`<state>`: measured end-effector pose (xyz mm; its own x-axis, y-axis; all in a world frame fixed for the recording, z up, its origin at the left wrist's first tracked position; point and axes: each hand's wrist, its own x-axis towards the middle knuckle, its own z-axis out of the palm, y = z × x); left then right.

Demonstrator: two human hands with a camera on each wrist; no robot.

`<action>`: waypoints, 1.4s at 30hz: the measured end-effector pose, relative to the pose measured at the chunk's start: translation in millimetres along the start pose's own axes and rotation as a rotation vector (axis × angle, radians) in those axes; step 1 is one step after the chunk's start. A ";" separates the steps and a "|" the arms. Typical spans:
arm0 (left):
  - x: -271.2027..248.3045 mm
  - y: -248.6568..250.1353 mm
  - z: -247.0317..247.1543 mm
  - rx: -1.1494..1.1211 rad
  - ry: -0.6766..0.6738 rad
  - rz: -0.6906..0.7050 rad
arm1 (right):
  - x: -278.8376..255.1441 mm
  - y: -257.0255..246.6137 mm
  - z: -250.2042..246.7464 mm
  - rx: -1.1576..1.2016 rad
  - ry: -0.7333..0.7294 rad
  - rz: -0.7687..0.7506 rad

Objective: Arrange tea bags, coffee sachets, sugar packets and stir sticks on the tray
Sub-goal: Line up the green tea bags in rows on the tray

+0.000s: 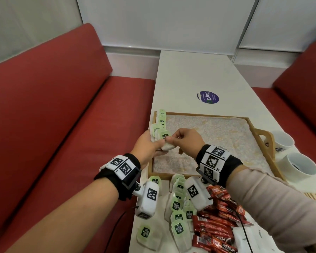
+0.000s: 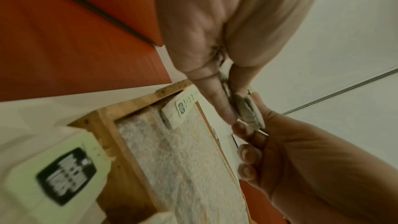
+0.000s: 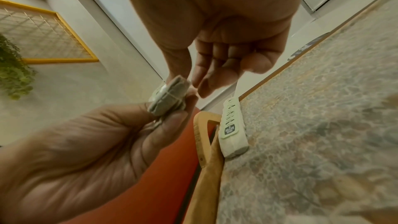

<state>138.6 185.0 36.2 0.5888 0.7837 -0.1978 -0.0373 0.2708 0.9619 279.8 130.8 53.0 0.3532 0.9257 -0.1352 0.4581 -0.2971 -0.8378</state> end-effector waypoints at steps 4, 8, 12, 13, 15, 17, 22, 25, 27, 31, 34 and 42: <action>11.5 -0.9 -3.7 0.023 0.067 0.025 | 4.7 2.7 -1.9 0.008 -0.096 0.035; 22.7 -0.1 -6.5 0.035 0.167 0.039 | 17.9 6.4 -4.2 0.023 -0.050 0.055; 32.2 2.2 -17.8 0.065 0.263 0.058 | 33.8 12.8 -8.8 0.009 -0.025 0.119; 34.1 2.1 -21.1 0.061 0.281 0.052 | 37.3 14.3 -9.3 -0.007 -0.048 0.144; 37.0 1.4 -26.5 0.050 0.309 0.040 | 43.7 15.9 -8.4 -0.035 -0.122 0.188; 40.3 0.3 -30.8 0.050 0.319 0.036 | 48.7 15.7 -4.1 -0.077 -0.217 0.233; 45.4 0.1 -35.3 0.049 0.306 0.031 | 55.5 14.3 10.0 -0.197 -0.331 0.283; 47.4 -0.1 -36.1 0.038 0.309 0.024 | 60.4 14.6 16.2 -0.223 -0.356 0.314; 47.7 -1.0 -36.9 0.034 0.305 0.027 | 63.6 16.3 19.2 -0.208 -0.364 0.354; 47.5 -2.5 -38.5 0.042 0.287 0.030 | 66.5 19.2 23.1 -0.184 -0.364 0.373; 47.8 -3.6 -39.1 0.051 0.285 0.024 | 67.5 19.2 24.7 -0.196 -0.331 0.359; 46.7 -4.3 -39.4 0.035 0.271 0.008 | 66.8 10.0 20.1 -0.378 -0.238 0.158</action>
<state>134.4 242.5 15.3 0.3504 0.9081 -0.2291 -0.0101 0.2483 0.9686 291.6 194.4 25.0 0.2656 0.8770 -0.4003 0.6942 -0.4621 -0.5518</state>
